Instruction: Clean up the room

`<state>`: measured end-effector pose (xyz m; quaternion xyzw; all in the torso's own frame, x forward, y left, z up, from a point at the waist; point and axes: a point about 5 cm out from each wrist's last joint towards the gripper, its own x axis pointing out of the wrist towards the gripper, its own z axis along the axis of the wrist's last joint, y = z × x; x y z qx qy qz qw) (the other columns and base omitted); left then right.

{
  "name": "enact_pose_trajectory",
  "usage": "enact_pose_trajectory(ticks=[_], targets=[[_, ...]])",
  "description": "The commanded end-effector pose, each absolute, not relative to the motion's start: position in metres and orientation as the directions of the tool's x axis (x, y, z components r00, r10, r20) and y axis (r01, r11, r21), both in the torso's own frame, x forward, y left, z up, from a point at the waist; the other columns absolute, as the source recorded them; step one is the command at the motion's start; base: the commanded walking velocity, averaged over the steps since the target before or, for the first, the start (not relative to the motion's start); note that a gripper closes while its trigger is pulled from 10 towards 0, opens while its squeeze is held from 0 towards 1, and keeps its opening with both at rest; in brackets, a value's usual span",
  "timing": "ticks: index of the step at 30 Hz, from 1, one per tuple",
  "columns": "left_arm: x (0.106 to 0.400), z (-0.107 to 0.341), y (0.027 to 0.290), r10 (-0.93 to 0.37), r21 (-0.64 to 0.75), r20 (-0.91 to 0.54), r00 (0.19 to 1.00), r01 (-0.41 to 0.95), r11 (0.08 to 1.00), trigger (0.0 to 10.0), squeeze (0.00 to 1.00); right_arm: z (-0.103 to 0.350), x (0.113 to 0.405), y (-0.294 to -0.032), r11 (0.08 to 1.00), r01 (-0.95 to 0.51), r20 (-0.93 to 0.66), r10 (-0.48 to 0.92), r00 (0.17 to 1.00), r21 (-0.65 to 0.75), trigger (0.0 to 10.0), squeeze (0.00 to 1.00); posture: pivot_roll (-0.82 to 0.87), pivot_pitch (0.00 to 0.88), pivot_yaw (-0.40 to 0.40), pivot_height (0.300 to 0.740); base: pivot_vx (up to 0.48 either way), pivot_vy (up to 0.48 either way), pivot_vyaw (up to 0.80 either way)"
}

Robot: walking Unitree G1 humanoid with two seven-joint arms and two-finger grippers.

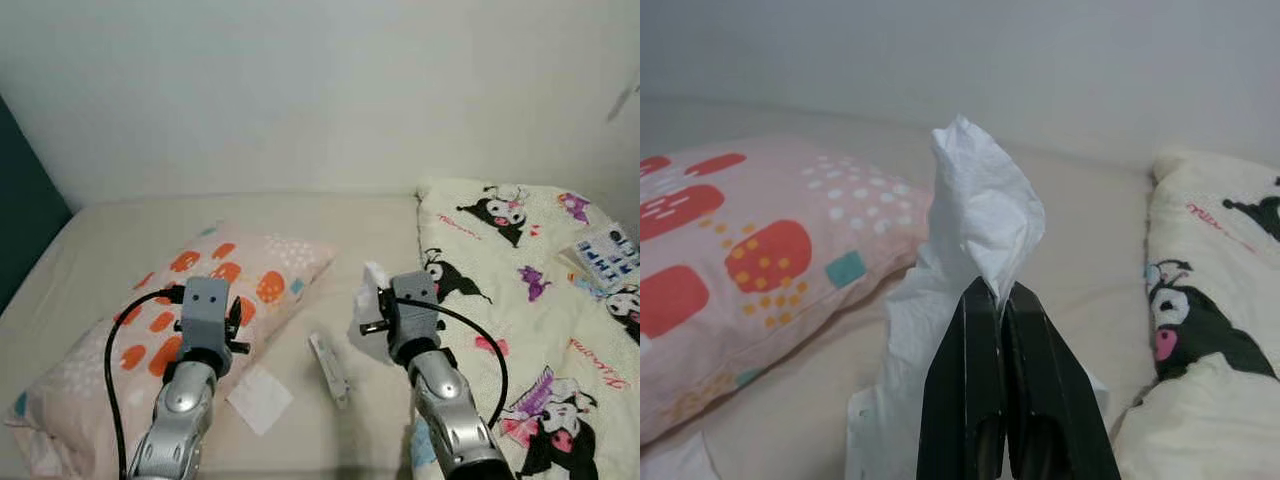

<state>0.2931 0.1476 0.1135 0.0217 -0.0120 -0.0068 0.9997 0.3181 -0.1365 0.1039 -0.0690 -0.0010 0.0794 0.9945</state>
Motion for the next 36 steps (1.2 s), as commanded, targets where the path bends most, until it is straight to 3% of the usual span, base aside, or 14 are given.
enact_pose_trajectory(ticks=[1, 36], targets=[[0.291, 0.11, 0.15, -0.005, 0.047, 0.014, 1.0, 0.005, 0.999, 10.0, 0.0, 0.1, 0.316, -0.135, 0.978, -0.163, -0.03, 0.16, 0.987, -0.127, 10.0, 0.0, 0.0, 0.093, -0.025, 0.74, 0.0, 0.0, 0.0], [0.283, 0.092, 0.145, -0.025, 0.061, -0.029, 0.999, 0.026, 0.998, 10.0, 0.0, 0.066, 0.3, -0.129, 0.977, -0.193, -0.13, 0.18, 0.975, -0.094, 10.0, 0.0, 0.0, 0.083, -0.027, 0.74, 0.0, 0.0, 0.0]])
